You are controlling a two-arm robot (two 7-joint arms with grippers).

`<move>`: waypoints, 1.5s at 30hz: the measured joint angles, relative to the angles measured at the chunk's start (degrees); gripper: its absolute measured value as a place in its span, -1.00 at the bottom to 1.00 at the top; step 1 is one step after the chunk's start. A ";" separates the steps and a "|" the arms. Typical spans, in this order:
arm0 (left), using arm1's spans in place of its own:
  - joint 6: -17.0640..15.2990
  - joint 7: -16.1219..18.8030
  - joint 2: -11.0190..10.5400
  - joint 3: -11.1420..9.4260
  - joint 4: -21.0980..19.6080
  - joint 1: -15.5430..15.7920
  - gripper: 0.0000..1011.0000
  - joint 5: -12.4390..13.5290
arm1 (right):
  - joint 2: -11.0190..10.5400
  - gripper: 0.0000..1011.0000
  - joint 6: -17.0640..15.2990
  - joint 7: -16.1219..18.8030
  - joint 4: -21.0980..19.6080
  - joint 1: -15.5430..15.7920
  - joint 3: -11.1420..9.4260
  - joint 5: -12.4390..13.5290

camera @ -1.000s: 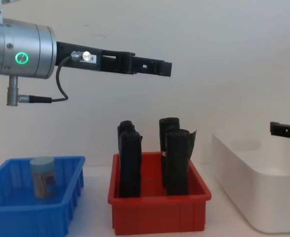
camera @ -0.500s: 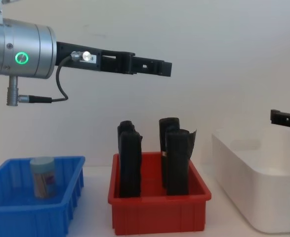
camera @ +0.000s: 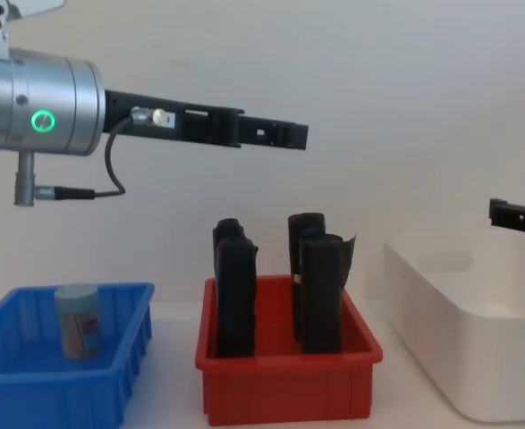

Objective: Pick the cotton swabs from the blue box and place them into the white box.

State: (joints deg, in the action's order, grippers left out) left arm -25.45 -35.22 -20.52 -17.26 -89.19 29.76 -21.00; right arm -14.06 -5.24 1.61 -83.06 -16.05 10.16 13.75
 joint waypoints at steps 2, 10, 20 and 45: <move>1.00 1.52 -0.06 -0.41 -0.18 -0.67 0.99 0.39 | -0.32 0.98 0.20 0.14 -1.16 1.07 0.18 0.17; 5.50 7.77 -0.31 -1.99 -0.92 -3.63 0.99 2.16 | -1.71 0.98 1.04 0.76 -5.92 5.49 0.91 0.91; 10.85 15.21 -0.63 -3.87 -1.81 -7.13 0.99 4.19 | -3.40 0.98 2.15 1.47 -11.73 10.88 1.79 1.78; 23.34 32.78 -1.33 -8.32 -3.85 -15.32 0.99 9.03 | -5.28 0.98 3.32 2.22 -18.18 16.89 2.81 2.73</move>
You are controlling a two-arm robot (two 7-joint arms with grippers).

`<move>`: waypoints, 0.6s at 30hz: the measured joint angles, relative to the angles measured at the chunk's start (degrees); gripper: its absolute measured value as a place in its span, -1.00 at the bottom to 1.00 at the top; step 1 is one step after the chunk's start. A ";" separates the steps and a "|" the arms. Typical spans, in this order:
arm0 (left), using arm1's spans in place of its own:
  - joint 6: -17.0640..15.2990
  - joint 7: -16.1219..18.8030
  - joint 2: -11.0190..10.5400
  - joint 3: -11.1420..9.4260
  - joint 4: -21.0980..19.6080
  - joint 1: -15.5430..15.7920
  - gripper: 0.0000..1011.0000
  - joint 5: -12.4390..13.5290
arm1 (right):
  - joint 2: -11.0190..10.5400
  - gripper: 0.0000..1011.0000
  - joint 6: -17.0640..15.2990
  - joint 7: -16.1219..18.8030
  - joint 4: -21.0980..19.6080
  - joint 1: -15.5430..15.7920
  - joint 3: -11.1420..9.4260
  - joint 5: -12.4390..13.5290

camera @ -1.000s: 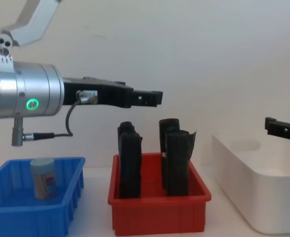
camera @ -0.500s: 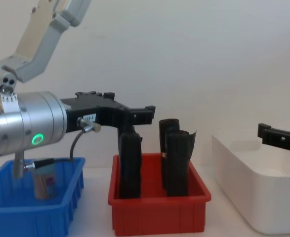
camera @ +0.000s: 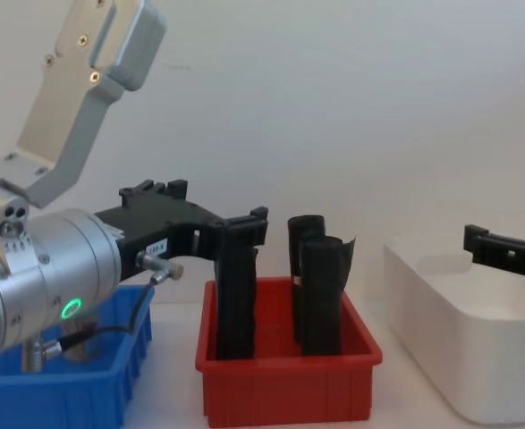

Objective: Pick the cotton swabs from the blue box and place them into the white box.

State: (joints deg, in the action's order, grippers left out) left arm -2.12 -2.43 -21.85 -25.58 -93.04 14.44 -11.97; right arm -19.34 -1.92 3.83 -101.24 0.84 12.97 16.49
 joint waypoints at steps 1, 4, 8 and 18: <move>0.25 0.33 -0.01 -0.10 -0.04 -0.16 0.99 0.10 | 0.00 0.98 0.00 0.00 0.00 0.00 0.00 0.00; 0.93 1.27 -0.05 -0.33 -0.14 -0.62 0.99 0.36 | 0.01 0.98 0.00 0.00 0.00 0.00 -0.02 0.00; 1.32 1.76 -0.07 -0.46 -0.19 -0.87 0.99 0.50 | 0.00 0.98 0.00 0.00 0.00 0.00 -0.03 0.00; 1.34 1.82 -0.04 -0.45 -0.19 -0.87 0.99 0.50 | 0.02 0.98 -0.02 0.01 0.01 -0.02 -0.03 -0.02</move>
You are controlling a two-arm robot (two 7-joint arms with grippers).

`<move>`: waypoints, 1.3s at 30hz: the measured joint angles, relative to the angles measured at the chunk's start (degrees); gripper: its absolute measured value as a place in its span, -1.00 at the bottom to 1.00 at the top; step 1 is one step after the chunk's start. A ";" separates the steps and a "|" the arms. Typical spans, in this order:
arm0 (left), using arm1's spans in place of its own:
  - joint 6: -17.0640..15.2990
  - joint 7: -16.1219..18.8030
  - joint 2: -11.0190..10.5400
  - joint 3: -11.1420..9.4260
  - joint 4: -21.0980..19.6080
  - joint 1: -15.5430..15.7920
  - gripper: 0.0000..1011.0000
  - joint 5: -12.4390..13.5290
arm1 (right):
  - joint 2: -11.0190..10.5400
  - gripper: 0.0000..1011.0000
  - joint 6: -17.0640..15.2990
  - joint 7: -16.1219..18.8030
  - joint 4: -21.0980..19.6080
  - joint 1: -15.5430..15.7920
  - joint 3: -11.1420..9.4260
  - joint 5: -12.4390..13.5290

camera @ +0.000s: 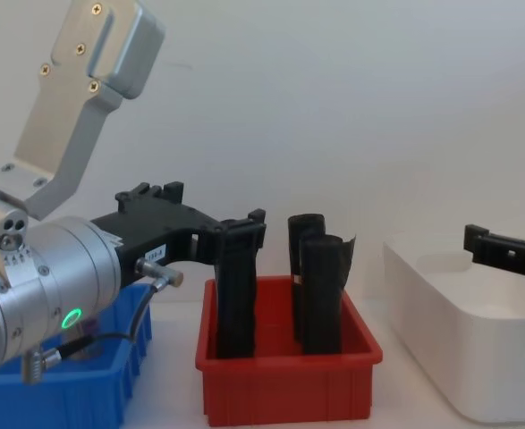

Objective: Pick the cotton swabs from the blue box and place them into the white box.

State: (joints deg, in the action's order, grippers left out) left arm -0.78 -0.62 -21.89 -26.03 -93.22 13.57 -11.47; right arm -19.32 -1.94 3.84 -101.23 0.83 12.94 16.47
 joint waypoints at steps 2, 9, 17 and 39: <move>0.00 0.00 0.00 0.01 0.00 0.01 0.99 0.00 | 0.03 0.98 0.00 0.08 0.06 -0.03 0.00 -0.01; 0.00 0.00 0.00 0.01 0.02 0.02 0.99 0.00 | 0.53 0.98 0.09 1.21 1.40 -0.96 0.08 -0.33; -0.02 0.00 0.00 0.01 0.05 0.02 0.99 -0.02 | 1.95 0.98 0.58 3.90 5.72 -4.06 0.42 -1.79; -0.02 -0.01 0.00 0.01 0.05 0.02 0.99 -0.02 | 7.56 0.98 4.42 12.95 22.92 -17.27 1.90 -7.93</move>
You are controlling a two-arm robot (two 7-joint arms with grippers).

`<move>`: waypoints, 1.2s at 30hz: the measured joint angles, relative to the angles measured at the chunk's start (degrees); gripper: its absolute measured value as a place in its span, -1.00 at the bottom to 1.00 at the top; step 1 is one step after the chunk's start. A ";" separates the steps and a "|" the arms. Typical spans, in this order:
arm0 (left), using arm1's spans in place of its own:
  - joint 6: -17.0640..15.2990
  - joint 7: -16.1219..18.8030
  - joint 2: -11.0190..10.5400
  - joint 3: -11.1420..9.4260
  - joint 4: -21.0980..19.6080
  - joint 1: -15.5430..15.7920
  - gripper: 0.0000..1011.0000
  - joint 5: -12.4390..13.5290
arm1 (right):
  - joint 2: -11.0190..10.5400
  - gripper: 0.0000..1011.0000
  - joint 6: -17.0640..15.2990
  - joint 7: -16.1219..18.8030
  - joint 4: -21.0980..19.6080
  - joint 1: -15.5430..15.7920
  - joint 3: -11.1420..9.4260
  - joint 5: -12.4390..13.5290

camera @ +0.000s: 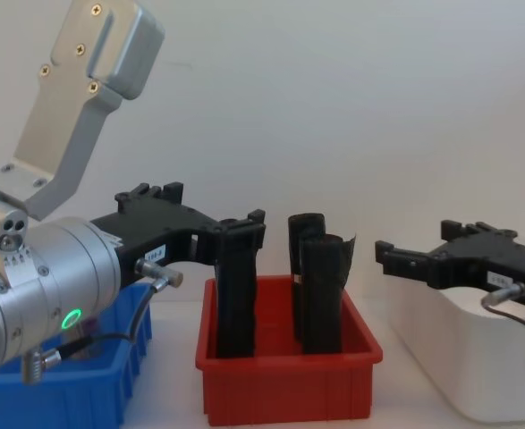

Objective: Pick the cotton swabs from the blue box and place them into the white box.

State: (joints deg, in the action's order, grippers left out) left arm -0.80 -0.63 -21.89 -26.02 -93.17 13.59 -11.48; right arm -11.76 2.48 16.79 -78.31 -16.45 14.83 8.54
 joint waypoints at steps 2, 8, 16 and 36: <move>0.00 0.00 0.00 0.00 0.00 0.00 0.99 0.00 | 0.48 0.98 0.44 0.86 1.67 -1.25 0.12 -0.42; 0.00 0.00 0.00 0.00 0.00 0.00 0.99 0.00 | 1.83 0.98 1.54 3.31 6.56 -4.78 0.37 -1.12; 0.00 0.00 0.00 0.00 0.00 0.00 0.99 0.00 | 3.34 0.98 2.85 6.02 12.85 -9.12 0.49 -1.41; 0.00 0.00 0.00 0.00 0.00 0.00 0.99 0.01 | 6.85 0.98 4.61 12.65 29.34 -19.53 1.10 -1.43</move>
State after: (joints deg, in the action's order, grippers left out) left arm -0.80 -0.63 -21.89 -26.03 -93.17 13.59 -11.48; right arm -4.92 7.09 29.44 -48.97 -35.97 15.93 7.11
